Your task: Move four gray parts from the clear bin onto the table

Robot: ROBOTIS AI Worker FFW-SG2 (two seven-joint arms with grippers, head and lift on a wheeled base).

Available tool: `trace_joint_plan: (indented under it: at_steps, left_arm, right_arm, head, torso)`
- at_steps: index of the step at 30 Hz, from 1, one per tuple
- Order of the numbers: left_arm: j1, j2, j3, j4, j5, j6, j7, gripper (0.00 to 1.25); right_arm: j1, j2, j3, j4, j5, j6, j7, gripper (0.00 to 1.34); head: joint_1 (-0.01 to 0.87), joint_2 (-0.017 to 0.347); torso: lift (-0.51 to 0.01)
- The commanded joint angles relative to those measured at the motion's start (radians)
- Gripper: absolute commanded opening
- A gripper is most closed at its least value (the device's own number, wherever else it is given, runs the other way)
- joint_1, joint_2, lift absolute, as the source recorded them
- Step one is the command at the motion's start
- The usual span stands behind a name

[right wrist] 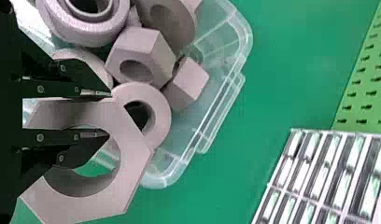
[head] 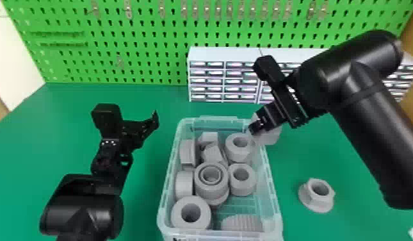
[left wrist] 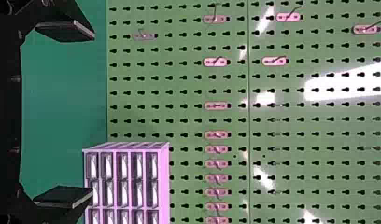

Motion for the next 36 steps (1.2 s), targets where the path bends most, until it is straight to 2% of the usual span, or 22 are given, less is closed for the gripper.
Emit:
trace_joint_plan:
  at_steps: [1,20,36]
  left_arm:
    - [0.001,0.0,0.0,0.0,0.0,0.0,0.0,1.13]
    - [-0.002,0.0,-0.006,0.0,0.0,0.0,0.002,1.13]
    - [-0.006,0.0,-0.016,0.002,0.0,0.0,0.011,1.13]
  right_arm:
    - [0.013,-0.004,-0.033,0.0,0.03,0.011,0.0,0.33]
    - [0.076,-0.018,-0.161,0.0,0.127,0.011,0.0,0.33]
    - [0.102,-0.022,-0.192,0.061,0.15,0.011,0.0,0.33]
  head:
    - [0.693,0.072]
    - [0.693,0.072]
    - [0.693,0.072]
  torso:
    - [-0.052]
    - [-0.052]
    - [-0.052]
